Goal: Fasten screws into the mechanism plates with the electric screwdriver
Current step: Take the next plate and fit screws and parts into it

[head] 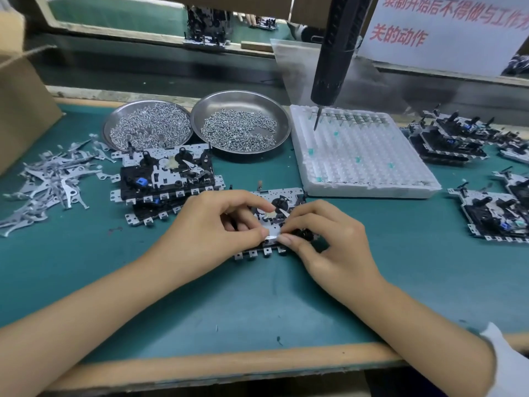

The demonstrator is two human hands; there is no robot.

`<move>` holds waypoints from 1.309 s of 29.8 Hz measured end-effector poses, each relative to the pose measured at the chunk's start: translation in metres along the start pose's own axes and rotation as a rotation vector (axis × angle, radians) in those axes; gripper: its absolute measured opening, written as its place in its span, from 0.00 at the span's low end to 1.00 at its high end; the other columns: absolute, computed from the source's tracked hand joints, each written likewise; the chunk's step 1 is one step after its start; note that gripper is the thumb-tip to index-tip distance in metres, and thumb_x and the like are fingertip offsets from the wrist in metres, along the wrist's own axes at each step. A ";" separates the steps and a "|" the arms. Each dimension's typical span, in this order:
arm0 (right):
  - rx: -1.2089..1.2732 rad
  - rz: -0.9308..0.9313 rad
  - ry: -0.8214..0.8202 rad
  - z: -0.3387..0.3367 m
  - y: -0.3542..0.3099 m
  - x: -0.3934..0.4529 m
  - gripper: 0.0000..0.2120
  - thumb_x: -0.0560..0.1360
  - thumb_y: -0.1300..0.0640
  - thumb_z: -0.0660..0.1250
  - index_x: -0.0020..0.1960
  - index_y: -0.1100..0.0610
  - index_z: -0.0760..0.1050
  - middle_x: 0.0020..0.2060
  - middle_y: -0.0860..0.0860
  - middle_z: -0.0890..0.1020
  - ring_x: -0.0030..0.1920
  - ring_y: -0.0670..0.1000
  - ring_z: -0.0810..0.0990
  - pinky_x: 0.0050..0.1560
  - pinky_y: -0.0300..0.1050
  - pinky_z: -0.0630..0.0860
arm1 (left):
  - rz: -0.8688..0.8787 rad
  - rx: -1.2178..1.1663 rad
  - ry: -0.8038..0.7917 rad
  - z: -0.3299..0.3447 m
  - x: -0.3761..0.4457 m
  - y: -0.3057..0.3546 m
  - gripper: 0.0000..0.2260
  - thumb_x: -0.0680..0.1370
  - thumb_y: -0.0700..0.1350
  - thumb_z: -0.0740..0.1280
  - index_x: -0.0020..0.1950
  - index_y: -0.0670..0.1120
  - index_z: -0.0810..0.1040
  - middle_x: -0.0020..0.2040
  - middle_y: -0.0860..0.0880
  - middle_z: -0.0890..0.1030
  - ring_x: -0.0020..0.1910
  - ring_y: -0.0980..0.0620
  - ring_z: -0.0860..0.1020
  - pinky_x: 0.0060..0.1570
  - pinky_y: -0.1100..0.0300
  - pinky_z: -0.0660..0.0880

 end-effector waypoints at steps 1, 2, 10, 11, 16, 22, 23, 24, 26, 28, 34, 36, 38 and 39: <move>0.046 0.024 0.013 -0.001 0.001 0.001 0.02 0.71 0.64 0.71 0.40 0.63 0.81 0.40 0.52 0.80 0.41 0.47 0.77 0.44 0.34 0.72 | 0.004 -0.003 -0.001 0.000 0.000 0.000 0.12 0.69 0.38 0.75 0.47 0.53 0.83 0.33 0.56 0.83 0.27 0.62 0.72 0.31 0.74 0.66; 0.087 0.051 0.029 -0.002 0.002 0.002 0.04 0.72 0.64 0.70 0.40 0.63 0.81 0.39 0.53 0.81 0.40 0.48 0.78 0.43 0.36 0.73 | 0.007 -0.003 -0.002 0.000 0.000 -0.001 0.12 0.69 0.38 0.75 0.48 0.52 0.83 0.33 0.55 0.83 0.27 0.62 0.72 0.31 0.74 0.66; 0.232 0.236 0.044 -0.003 0.008 0.004 0.09 0.74 0.59 0.65 0.41 0.63 0.81 0.38 0.52 0.81 0.40 0.51 0.78 0.43 0.48 0.74 | 0.040 0.050 -0.003 0.000 -0.001 -0.004 0.10 0.69 0.43 0.76 0.48 0.53 0.83 0.36 0.56 0.83 0.31 0.62 0.74 0.31 0.74 0.65; 0.234 0.237 0.047 -0.003 0.008 0.004 0.09 0.74 0.59 0.65 0.41 0.63 0.81 0.38 0.52 0.81 0.40 0.51 0.78 0.43 0.48 0.73 | 0.042 0.057 0.000 0.000 -0.001 -0.005 0.10 0.69 0.43 0.76 0.48 0.53 0.83 0.36 0.56 0.83 0.32 0.62 0.75 0.31 0.74 0.65; 0.206 0.191 0.077 -0.004 0.006 0.001 0.08 0.75 0.60 0.66 0.41 0.63 0.81 0.38 0.54 0.80 0.40 0.53 0.78 0.42 0.47 0.73 | 0.086 0.041 0.065 -0.007 -0.002 0.001 0.12 0.65 0.53 0.75 0.47 0.57 0.83 0.40 0.55 0.83 0.35 0.59 0.77 0.34 0.68 0.71; 0.154 0.050 0.098 -0.005 -0.005 0.018 0.06 0.75 0.65 0.66 0.48 0.61 0.81 0.42 0.49 0.80 0.43 0.42 0.77 0.48 0.34 0.72 | 0.214 0.214 0.573 -0.101 0.024 0.020 0.04 0.78 0.47 0.67 0.49 0.54 0.80 0.38 0.59 0.82 0.35 0.66 0.77 0.38 0.73 0.72; 0.159 0.044 0.086 -0.003 -0.007 0.027 0.08 0.75 0.65 0.65 0.50 0.61 0.81 0.43 0.48 0.80 0.44 0.42 0.77 0.48 0.33 0.72 | 0.159 0.326 0.591 -0.119 0.035 0.016 0.05 0.78 0.46 0.66 0.51 0.53 0.80 0.41 0.56 0.82 0.37 0.64 0.77 0.40 0.68 0.73; 0.165 0.044 0.065 0.001 -0.008 0.038 0.09 0.75 0.66 0.65 0.52 0.60 0.81 0.44 0.48 0.80 0.46 0.42 0.78 0.49 0.32 0.73 | 0.062 0.463 0.558 -0.134 0.047 0.008 0.06 0.78 0.45 0.66 0.53 0.52 0.81 0.44 0.52 0.83 0.39 0.60 0.77 0.44 0.63 0.74; 0.167 0.069 0.005 0.011 -0.008 0.061 0.11 0.75 0.68 0.64 0.55 0.60 0.80 0.47 0.49 0.81 0.49 0.43 0.78 0.52 0.31 0.73 | -0.156 0.670 0.419 -0.148 0.067 -0.014 0.08 0.77 0.45 0.68 0.55 0.48 0.81 0.51 0.46 0.83 0.43 0.52 0.76 0.48 0.57 0.72; 0.133 0.114 -0.066 0.024 -0.005 0.084 0.13 0.77 0.69 0.62 0.57 0.60 0.79 0.51 0.51 0.81 0.53 0.45 0.78 0.57 0.34 0.72 | -0.259 0.721 0.298 -0.148 0.077 -0.033 0.12 0.75 0.46 0.71 0.58 0.47 0.81 0.55 0.44 0.81 0.46 0.50 0.76 0.50 0.57 0.70; -0.175 0.160 -0.220 0.048 0.019 0.136 0.18 0.78 0.67 0.60 0.67 0.59 0.73 0.63 0.55 0.77 0.64 0.53 0.73 0.63 0.38 0.63 | -0.375 0.609 0.221 -0.156 0.088 -0.051 0.16 0.69 0.50 0.76 0.55 0.49 0.82 0.53 0.49 0.83 0.49 0.52 0.77 0.51 0.60 0.69; -0.296 0.212 -0.301 0.054 0.030 0.143 0.18 0.78 0.66 0.60 0.67 0.59 0.73 0.62 0.58 0.77 0.62 0.56 0.75 0.63 0.44 0.67 | -0.411 0.603 0.204 -0.157 0.091 -0.053 0.15 0.69 0.48 0.76 0.54 0.49 0.83 0.52 0.50 0.83 0.48 0.53 0.77 0.52 0.59 0.70; -0.363 0.279 -0.358 0.057 0.038 0.147 0.14 0.78 0.65 0.61 0.61 0.62 0.77 0.57 0.60 0.80 0.57 0.58 0.77 0.59 0.50 0.73 | -0.423 0.612 0.218 -0.156 0.094 -0.054 0.12 0.69 0.45 0.77 0.51 0.49 0.84 0.52 0.49 0.83 0.49 0.52 0.78 0.55 0.57 0.72; -0.363 0.302 -0.359 0.057 0.040 0.150 0.12 0.77 0.64 0.62 0.57 0.63 0.79 0.54 0.61 0.82 0.55 0.59 0.78 0.57 0.51 0.74 | -0.423 0.615 0.230 -0.156 0.095 -0.054 0.10 0.69 0.44 0.76 0.49 0.49 0.84 0.51 0.49 0.83 0.49 0.52 0.78 0.55 0.56 0.73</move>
Point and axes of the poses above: each hand's wrist, its own x-axis towards the middle knuckle, its own z-axis out of the palm, y = z × x, the point moved 4 cm from there along x, towards the middle knuckle
